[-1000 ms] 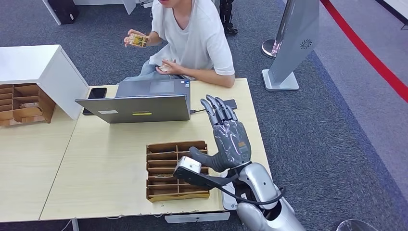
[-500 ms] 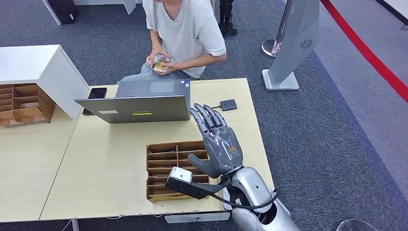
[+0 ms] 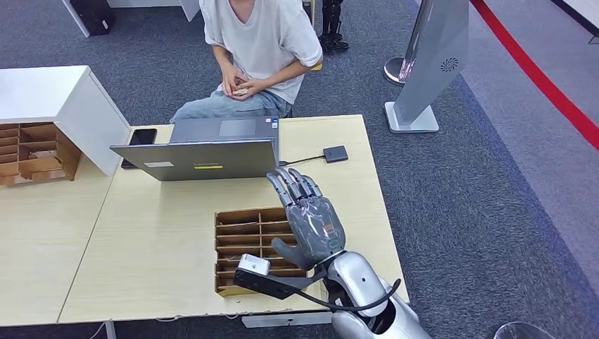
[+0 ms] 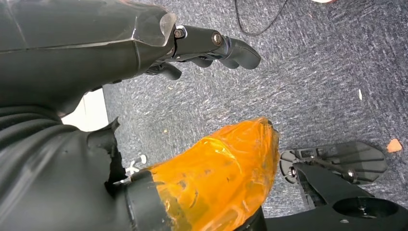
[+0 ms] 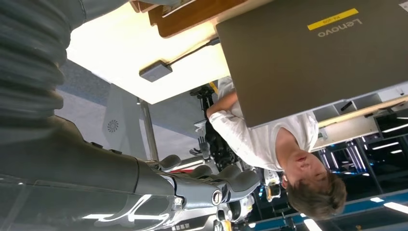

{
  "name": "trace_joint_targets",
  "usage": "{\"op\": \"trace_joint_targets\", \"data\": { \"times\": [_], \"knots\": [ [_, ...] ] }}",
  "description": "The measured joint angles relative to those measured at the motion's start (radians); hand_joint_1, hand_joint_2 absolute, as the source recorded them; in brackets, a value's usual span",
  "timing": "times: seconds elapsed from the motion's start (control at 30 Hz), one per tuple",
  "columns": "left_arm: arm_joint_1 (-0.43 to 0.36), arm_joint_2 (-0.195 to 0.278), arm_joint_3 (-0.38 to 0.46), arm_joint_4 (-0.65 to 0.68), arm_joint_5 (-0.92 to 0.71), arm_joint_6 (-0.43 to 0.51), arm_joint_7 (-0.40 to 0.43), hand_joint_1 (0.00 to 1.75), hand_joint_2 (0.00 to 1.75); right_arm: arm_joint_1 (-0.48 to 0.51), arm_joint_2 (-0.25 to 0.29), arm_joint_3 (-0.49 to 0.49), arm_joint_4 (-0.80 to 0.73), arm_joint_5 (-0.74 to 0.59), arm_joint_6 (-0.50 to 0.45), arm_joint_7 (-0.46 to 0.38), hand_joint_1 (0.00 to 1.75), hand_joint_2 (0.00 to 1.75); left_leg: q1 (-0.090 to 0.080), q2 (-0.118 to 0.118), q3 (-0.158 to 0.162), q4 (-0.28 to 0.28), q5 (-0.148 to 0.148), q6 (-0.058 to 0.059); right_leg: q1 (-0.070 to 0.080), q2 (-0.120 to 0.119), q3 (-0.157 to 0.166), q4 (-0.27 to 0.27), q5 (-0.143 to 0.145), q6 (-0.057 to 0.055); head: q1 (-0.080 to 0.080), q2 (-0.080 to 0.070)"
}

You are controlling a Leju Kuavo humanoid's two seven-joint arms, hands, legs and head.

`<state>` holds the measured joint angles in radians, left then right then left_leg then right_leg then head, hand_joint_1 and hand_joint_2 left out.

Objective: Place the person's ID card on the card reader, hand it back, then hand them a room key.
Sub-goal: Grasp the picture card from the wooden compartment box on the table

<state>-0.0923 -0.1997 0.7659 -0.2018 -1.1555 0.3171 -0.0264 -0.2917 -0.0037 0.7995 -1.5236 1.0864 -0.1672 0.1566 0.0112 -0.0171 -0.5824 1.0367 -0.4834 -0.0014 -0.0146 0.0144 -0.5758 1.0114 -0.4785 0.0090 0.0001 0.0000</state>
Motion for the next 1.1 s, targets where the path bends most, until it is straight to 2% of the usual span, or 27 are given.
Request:
{"op": "trace_joint_targets", "data": {
  "times": [1.1],
  "knots": [
    [-0.011, -0.007, -0.026, -0.001, -0.024, -0.016, 0.015, 0.0, 0.0, -0.051, 0.079, 0.044, 0.192, 0.014, 0.037, 0.015, 0.0, 1.75, 0.0, 0.0, 0.0, 0.0, 0.0, 0.0, 0.0, 0.0, 0.0, 0.0, 0.0, 0.0, 0.0, 0.0]
  ]
}}
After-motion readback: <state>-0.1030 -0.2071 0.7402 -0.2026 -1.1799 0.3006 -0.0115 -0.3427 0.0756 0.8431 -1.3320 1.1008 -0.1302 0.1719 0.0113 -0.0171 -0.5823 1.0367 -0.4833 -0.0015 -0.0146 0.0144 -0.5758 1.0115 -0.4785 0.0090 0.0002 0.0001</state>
